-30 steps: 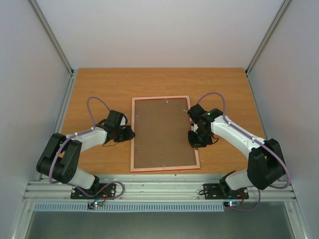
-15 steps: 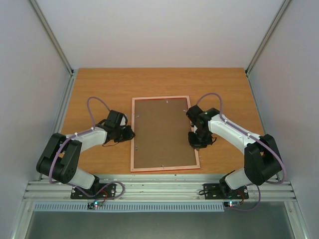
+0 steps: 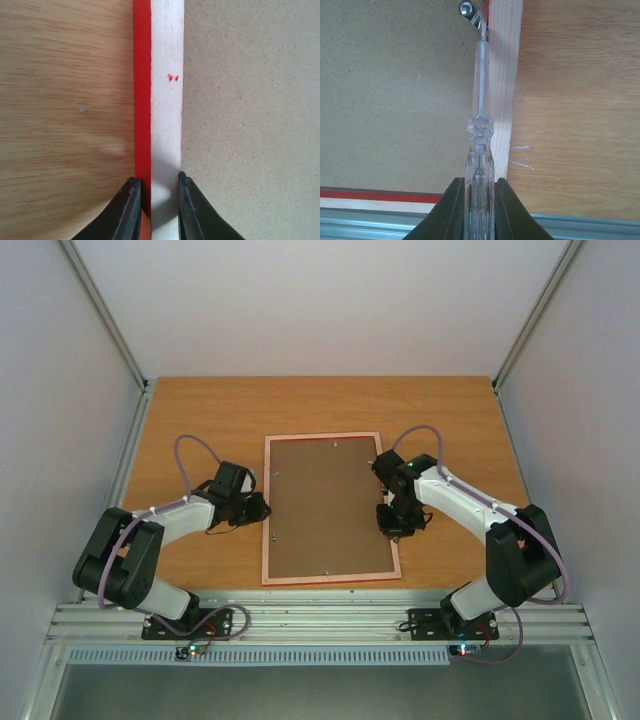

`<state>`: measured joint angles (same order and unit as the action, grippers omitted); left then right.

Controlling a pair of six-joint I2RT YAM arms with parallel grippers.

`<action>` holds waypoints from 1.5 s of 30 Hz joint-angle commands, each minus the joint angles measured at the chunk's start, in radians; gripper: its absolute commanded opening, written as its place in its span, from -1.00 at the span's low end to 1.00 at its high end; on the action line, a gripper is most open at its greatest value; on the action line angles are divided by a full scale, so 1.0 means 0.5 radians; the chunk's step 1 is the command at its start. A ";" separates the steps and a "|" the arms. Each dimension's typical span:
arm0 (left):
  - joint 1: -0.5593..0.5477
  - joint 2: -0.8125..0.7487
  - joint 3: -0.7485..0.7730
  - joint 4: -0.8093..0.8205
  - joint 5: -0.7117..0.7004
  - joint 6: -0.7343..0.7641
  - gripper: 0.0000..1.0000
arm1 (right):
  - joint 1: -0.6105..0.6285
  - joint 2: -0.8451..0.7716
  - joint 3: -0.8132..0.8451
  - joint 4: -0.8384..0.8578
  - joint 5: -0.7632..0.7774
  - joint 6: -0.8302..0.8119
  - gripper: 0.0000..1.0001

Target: Take the photo out of the frame

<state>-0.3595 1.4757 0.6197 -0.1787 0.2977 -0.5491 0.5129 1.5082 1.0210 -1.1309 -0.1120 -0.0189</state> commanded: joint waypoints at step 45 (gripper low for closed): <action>0.075 0.477 0.843 -0.478 -0.515 0.216 -0.53 | 0.097 -0.426 -0.111 0.267 -0.017 -0.079 -0.97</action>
<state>-0.3344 1.6760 0.9211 -0.3679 0.1402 -0.4812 0.5556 1.3331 0.9909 -1.0626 -0.1368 -0.0444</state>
